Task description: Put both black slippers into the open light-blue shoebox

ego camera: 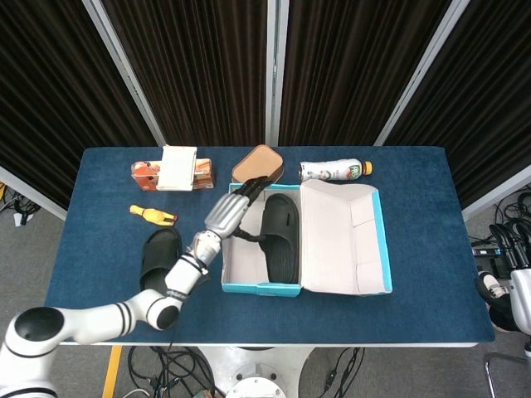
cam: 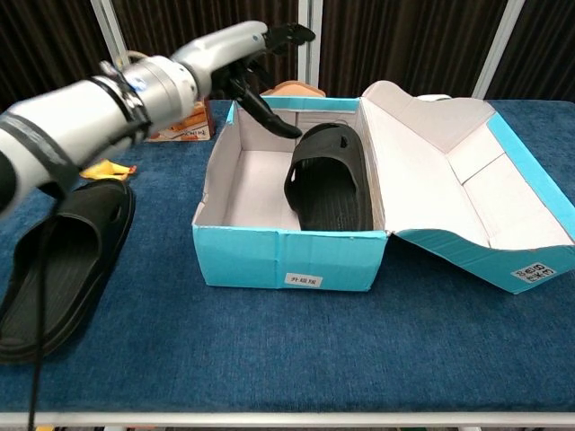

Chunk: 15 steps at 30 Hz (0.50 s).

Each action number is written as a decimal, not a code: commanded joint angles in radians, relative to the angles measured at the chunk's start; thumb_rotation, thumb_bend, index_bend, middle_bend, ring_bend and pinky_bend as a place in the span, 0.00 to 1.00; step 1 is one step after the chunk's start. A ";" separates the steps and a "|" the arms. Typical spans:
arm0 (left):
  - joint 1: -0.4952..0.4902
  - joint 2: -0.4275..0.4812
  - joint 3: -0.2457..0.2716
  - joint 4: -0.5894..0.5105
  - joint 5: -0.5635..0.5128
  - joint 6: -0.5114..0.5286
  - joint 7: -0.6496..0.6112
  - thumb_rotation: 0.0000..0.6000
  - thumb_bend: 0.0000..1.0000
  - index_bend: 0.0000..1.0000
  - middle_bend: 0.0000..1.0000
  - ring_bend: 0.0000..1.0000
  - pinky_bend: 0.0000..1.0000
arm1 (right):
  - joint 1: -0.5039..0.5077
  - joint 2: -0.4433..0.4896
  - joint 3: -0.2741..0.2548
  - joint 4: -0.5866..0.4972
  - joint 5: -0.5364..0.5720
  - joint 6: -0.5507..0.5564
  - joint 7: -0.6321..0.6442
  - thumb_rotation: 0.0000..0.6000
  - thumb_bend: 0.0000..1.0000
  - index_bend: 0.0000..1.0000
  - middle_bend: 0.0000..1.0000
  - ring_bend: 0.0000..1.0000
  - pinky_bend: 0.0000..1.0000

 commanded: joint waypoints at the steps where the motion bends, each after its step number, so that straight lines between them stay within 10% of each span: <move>1: 0.097 0.309 0.044 -0.287 -0.147 -0.040 0.226 1.00 0.00 0.06 0.00 0.08 0.33 | 0.003 -0.002 0.001 0.004 -0.003 -0.002 0.004 1.00 0.14 0.00 0.11 0.00 0.12; 8: 0.168 0.504 0.124 -0.443 -0.286 -0.040 0.307 1.00 0.00 0.07 0.00 0.44 0.56 | 0.009 -0.011 -0.001 0.021 -0.003 -0.012 0.020 1.00 0.14 0.00 0.11 0.00 0.12; 15: 0.186 0.503 0.234 -0.436 -0.363 -0.091 0.365 1.00 0.00 0.07 0.00 0.50 0.61 | 0.016 -0.018 -0.002 0.035 -0.001 -0.024 0.034 1.00 0.14 0.00 0.11 0.00 0.12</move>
